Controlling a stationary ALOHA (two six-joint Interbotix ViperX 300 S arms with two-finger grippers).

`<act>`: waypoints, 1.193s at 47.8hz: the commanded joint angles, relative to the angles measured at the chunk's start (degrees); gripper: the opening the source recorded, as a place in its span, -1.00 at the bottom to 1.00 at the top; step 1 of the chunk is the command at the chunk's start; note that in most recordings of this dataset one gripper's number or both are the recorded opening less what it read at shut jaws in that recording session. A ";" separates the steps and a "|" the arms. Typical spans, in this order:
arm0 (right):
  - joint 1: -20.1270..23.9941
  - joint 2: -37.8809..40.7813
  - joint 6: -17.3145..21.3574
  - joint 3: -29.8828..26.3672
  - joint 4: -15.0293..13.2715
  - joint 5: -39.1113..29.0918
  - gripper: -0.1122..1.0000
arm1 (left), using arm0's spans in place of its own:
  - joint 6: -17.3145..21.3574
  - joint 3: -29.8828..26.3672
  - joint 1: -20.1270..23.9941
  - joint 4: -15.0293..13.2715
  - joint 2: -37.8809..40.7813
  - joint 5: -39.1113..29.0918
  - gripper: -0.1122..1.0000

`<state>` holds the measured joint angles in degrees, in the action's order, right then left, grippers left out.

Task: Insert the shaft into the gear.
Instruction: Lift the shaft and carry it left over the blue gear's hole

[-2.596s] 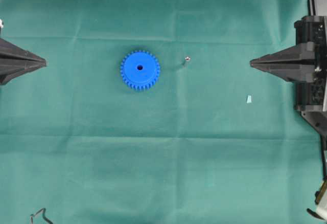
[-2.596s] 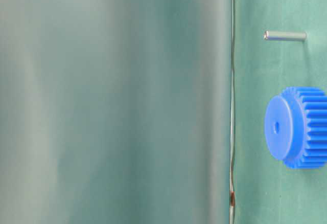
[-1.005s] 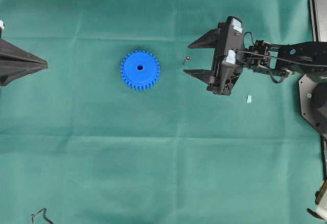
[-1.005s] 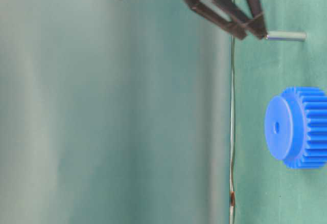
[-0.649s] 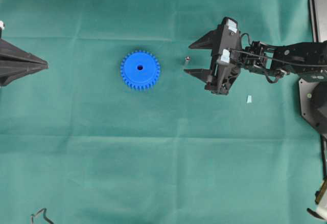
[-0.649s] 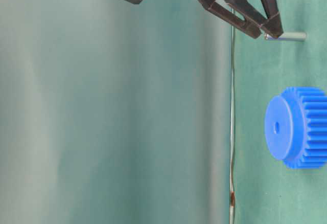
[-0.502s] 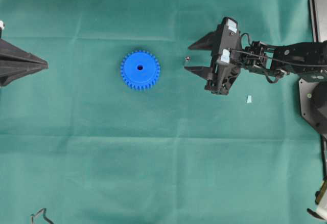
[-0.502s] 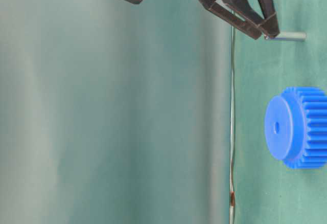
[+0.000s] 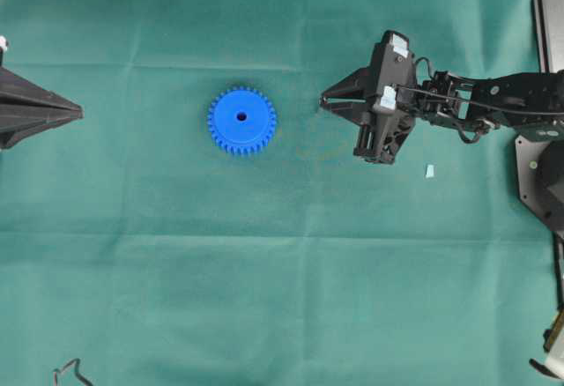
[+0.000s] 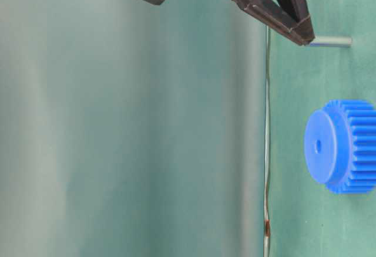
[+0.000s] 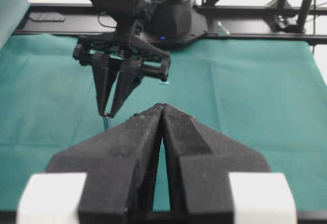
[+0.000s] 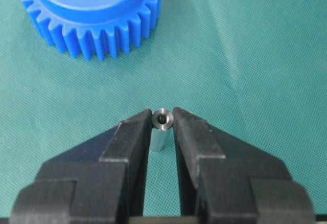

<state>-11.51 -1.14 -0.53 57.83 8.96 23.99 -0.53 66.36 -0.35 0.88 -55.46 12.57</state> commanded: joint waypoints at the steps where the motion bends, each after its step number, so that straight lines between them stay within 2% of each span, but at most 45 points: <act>1: -0.09 -0.79 0.09 -0.88 -0.09 -0.18 -0.51 | 0.00 -1.41 -0.09 0.09 0.44 0.26 -0.80; 10: -0.09 -4.57 0.09 -1.23 0.00 -2.46 -0.51 | -0.09 -1.41 -0.09 0.09 0.44 0.18 -0.79; 26: -0.09 -12.48 -0.09 -2.99 -0.09 -13.01 -0.51 | -0.09 -1.41 -0.09 0.09 0.44 0.26 -0.80; 43: -0.09 -11.78 0.00 -4.83 -0.09 -13.80 -0.51 | -0.09 -1.41 -0.09 0.09 0.44 -0.18 -0.79; 57: 1.49 -4.13 -0.35 -13.97 -0.35 -14.24 -0.51 | -0.09 -1.41 -0.09 0.09 0.44 -0.18 -0.80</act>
<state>-10.81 -6.33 -0.70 47.37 8.79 9.93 -0.53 66.36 -0.35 0.79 -55.46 12.13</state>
